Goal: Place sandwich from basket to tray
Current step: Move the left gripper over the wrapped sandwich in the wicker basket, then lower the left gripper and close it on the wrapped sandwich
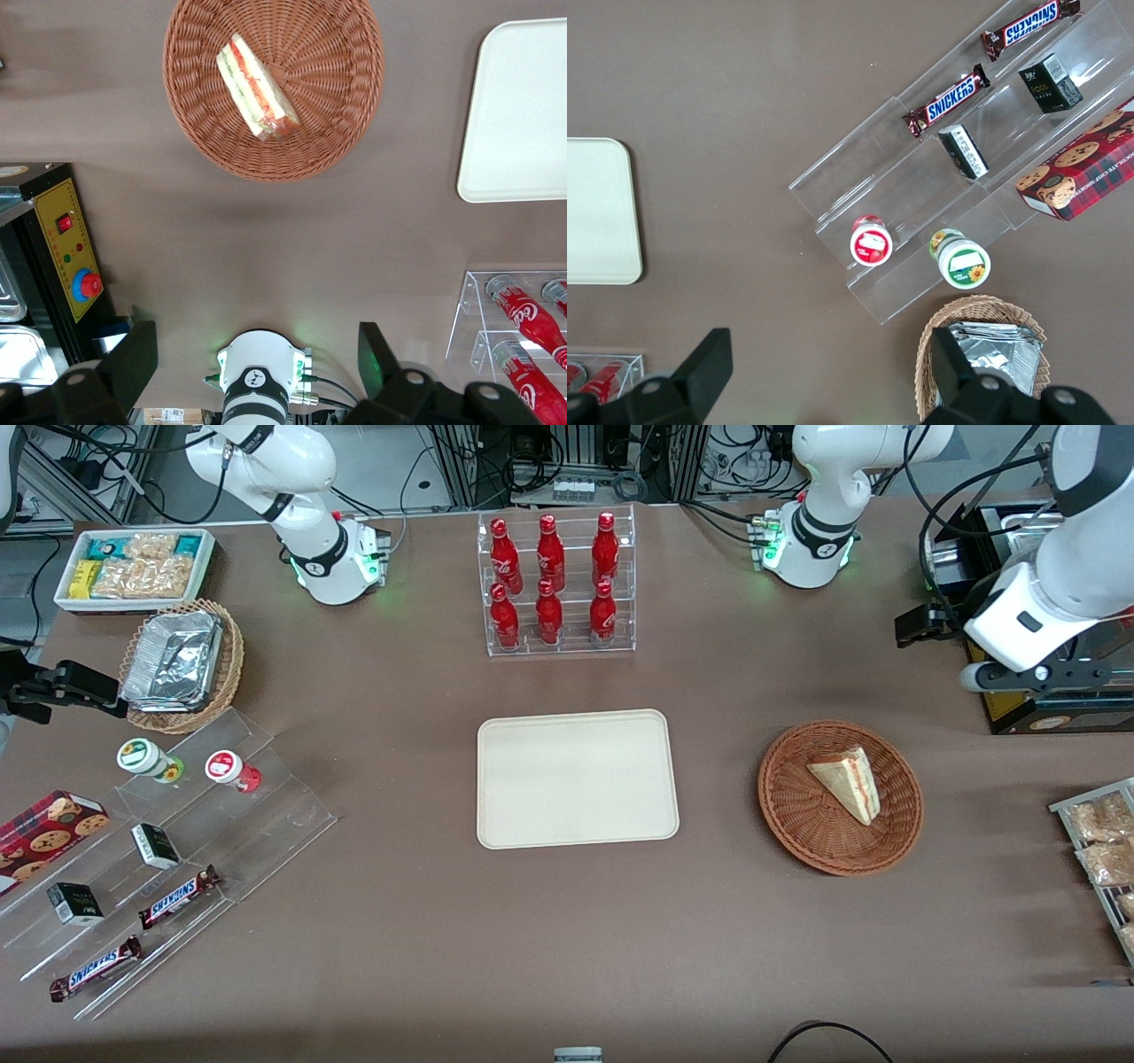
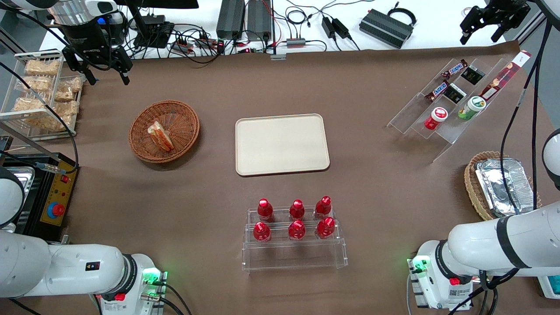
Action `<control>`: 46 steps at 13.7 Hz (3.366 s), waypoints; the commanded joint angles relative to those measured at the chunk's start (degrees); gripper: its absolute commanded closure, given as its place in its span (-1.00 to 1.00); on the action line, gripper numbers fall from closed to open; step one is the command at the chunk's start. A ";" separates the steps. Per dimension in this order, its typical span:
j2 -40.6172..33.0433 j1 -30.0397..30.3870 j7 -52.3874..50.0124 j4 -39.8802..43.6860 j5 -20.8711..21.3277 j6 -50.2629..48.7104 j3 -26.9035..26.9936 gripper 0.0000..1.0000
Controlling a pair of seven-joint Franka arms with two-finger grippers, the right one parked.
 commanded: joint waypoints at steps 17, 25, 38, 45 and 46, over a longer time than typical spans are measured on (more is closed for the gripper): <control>3.28 -0.23 -5.22 -26.15 2.81 35.76 0.81 -1.00; 7.33 -0.49 -29.32 -28.97 2.81 44.75 0.72 -1.00; 12.51 -0.05 -33.54 -36.97 2.81 62.23 1.95 -1.00; 13.49 -0.23 -37.84 -36.97 2.81 62.34 2.83 1.00; 13.22 -0.32 -38.45 -36.80 2.81 61.46 2.74 1.00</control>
